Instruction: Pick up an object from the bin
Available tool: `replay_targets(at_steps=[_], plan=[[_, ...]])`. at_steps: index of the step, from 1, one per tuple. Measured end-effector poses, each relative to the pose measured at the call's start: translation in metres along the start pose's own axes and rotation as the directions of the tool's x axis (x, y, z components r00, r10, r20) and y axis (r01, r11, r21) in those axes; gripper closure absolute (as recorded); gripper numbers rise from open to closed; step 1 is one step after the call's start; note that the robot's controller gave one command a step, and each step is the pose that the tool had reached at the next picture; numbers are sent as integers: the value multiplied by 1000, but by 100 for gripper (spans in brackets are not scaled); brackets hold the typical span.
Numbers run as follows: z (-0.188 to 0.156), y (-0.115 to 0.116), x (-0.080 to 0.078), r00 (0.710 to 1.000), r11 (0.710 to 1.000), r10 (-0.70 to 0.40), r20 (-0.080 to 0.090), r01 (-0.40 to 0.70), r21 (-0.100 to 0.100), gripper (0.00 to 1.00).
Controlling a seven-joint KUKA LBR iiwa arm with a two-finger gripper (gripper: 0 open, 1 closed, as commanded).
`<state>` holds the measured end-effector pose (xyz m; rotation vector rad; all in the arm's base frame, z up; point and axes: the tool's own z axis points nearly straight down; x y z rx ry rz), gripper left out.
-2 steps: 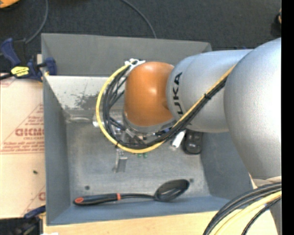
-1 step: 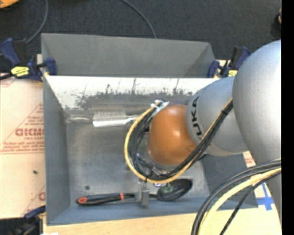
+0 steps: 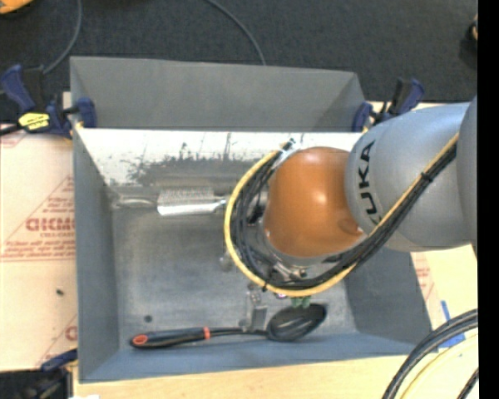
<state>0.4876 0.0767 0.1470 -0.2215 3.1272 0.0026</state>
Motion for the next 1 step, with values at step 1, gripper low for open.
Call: replay_targets(at_steps=[1], plan=[[48,-30,20,988,988,155,-9,-155,3,0]])
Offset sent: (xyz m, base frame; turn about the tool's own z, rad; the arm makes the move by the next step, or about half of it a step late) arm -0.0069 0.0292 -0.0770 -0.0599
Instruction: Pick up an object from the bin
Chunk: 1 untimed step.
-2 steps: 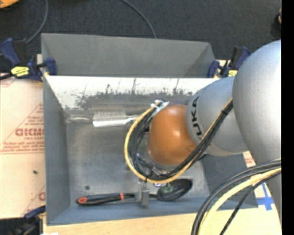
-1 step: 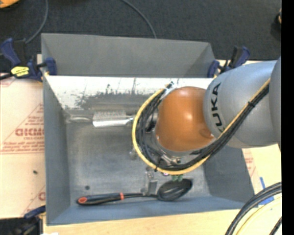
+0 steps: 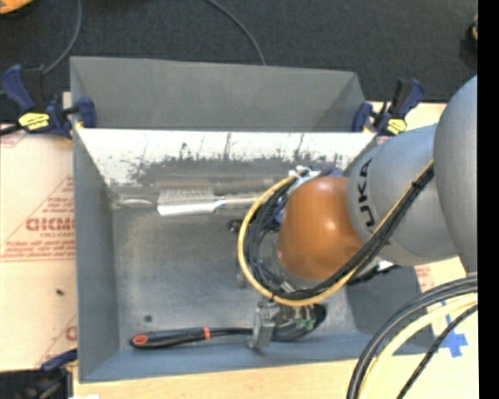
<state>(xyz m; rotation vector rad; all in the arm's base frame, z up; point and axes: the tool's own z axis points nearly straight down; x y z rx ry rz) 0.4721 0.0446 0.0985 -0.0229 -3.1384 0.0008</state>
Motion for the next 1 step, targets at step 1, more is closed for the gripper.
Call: replay_targets(at_steps=[1], plan=[[27,63,-11,976,976,-217,19,217,-1,0]])
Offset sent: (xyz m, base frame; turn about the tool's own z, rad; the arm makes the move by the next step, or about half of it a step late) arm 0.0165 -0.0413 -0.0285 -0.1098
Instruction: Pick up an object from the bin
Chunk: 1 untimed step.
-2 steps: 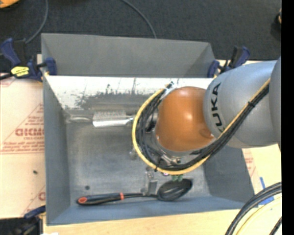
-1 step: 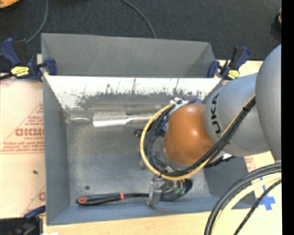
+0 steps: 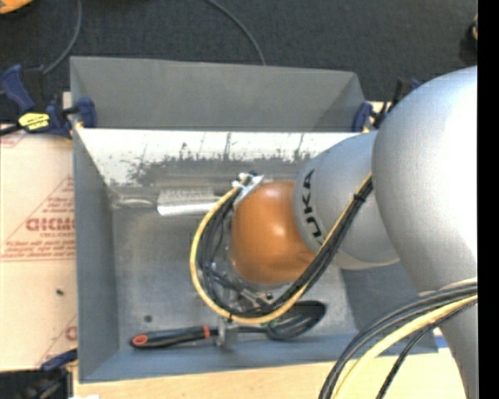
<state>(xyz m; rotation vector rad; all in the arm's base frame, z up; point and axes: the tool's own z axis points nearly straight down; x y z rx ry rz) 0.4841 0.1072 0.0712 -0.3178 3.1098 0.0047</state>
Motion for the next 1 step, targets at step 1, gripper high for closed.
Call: replay_targets(at_steps=[1], plan=[[0,-105,16,994,994,112,-15,-112,5,100]])
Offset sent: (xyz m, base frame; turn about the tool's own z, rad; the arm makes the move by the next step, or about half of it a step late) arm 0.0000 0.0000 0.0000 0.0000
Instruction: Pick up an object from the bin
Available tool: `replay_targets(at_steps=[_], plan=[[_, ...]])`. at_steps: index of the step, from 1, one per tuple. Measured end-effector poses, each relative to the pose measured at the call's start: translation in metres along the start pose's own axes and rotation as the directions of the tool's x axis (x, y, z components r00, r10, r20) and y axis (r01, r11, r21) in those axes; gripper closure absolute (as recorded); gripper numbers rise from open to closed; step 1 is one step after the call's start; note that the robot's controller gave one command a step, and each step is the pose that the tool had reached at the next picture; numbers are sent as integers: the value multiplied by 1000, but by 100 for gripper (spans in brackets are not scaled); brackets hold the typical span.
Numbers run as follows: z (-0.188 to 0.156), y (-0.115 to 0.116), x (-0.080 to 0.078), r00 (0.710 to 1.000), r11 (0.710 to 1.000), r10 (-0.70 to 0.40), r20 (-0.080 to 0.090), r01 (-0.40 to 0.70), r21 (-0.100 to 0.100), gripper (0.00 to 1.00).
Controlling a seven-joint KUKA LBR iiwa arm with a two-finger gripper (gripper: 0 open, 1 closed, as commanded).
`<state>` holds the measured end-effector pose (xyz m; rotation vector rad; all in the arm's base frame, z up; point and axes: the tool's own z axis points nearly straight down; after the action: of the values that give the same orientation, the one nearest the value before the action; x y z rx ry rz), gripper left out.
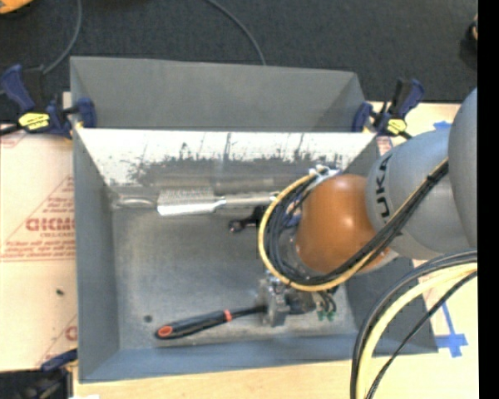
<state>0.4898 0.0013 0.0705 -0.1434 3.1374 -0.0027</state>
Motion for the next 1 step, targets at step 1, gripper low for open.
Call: replay_targets(at_steps=[1], plan=[[0,0,0,1000,1000,0,0,0,-1,100]])
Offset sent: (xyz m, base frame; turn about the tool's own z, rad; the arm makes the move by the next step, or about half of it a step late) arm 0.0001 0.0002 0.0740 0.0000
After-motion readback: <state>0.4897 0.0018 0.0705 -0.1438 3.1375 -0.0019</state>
